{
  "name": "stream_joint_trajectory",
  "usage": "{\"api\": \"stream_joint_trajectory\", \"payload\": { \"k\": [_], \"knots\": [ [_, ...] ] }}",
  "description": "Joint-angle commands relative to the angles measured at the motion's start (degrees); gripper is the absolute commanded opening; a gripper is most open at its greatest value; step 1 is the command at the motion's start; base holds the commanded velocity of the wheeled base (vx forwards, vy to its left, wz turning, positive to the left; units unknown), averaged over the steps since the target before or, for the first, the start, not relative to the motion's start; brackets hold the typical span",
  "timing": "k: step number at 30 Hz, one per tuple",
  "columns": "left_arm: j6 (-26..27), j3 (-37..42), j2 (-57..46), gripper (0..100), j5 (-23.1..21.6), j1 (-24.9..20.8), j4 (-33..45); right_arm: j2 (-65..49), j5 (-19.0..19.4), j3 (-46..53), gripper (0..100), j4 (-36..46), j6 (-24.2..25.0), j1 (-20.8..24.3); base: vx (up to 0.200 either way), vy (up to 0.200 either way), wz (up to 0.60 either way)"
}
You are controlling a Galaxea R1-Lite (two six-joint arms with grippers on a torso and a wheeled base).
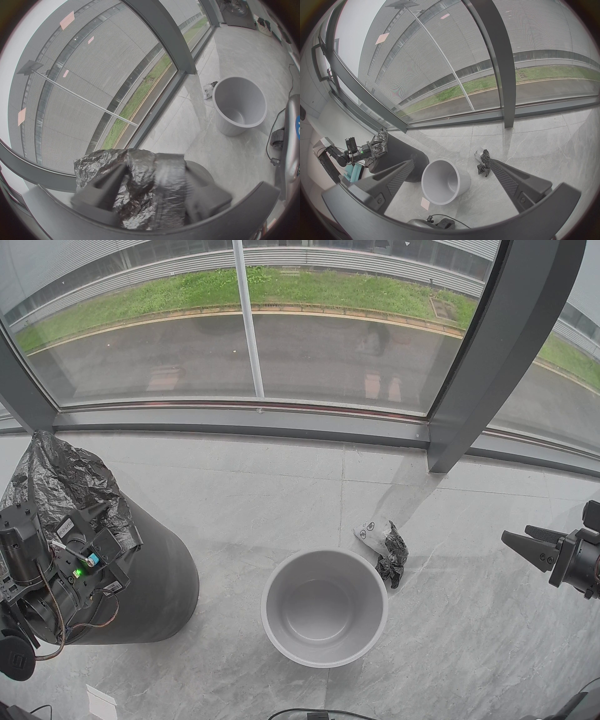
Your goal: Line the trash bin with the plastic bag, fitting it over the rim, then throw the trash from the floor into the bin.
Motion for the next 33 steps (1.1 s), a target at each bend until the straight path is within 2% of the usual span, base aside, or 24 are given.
{"api": "stream_joint_trajectory", "payload": {
  "k": [1, 16, 18, 21, 24, 27, 28, 29, 30, 31, 33],
  "knots": [
    [0.2, 0.25, 1.16, 0, 0.1, 0.37, -0.07, -0.17, 0.03, 0.0, 100, -0.03, 0.0, 0.02, 0.0, 0.0, 0.0],
    [-1.12, -0.01, -1.21, 0, 0.1, -0.16, -0.6, -0.52, 0.03, 0.09, 100, -0.03, -0.09, 0.11, 0.0, 0.0, 0.0],
    [-2.35, -0.27, -2.0, 0, -0.07, -0.42, -1.74, -0.87, -0.06, 0.0, 100, -0.03, -0.18, 0.2, 0.0, 0.0, 0.0],
    [-9.82, -3.35, -3.93, 0, -0.07, -0.51, -5.35, -2.8, -0.15, -0.08, 100, -0.03, -0.53, 0.28, 0.0, 0.0, 0.0],
    [-26.52, -11.08, -5.08, 0, 0.01, -0.78, -5.79, -3.95, -0.5, -2.11, 100, -0.03, -0.71, 0.28, 0.0, 0.0, 0.0],
    [-48.76, -20.75, -4.9, 0, 0.54, -3.85, -5.61, -3.42, -0.67, -6.5, 100, 0.06, -0.71, 0.99, 0.0, 0.0, 0.0],
    [-54.56, -23.13, -4.81, 0, 0.81, -4.73, -5.35, -3.16, -0.76, -7.73, 100, 0.15, -0.71, 1.69, 0.0, 0.0, 0.0],
    [-63.08, -26.73, -4.72, 0, 0.98, -5.35, -3.76, -2.45, -1.29, -10.02, 100, 0.76, -0.71, 3.45, 0.0, 0.0, 0.0],
    [-69.59, -29.54, -4.81, 0, 0.98, -5.35, -0.25, -1.49, -2.69, -11.77, 100, 0.85, -0.71, 5.56, 0.0, 0.0, 0.0],
    [-73.72, -31.39, -5.08, 0, 0.98, -5.35, 3.36, -0.61, -4.45, -12.83, 100, 0.85, -0.71, 7.14, 0.0, 0.0, 0.0],
    [-84.97, -37.1, -5.95, 0, 0.54, -5.35, 16.45, 2.73, -11.04, -15.29, 100, 0.06, -0.71, 13.03, 0.0, 0.0, 0.0]
  ]
}}
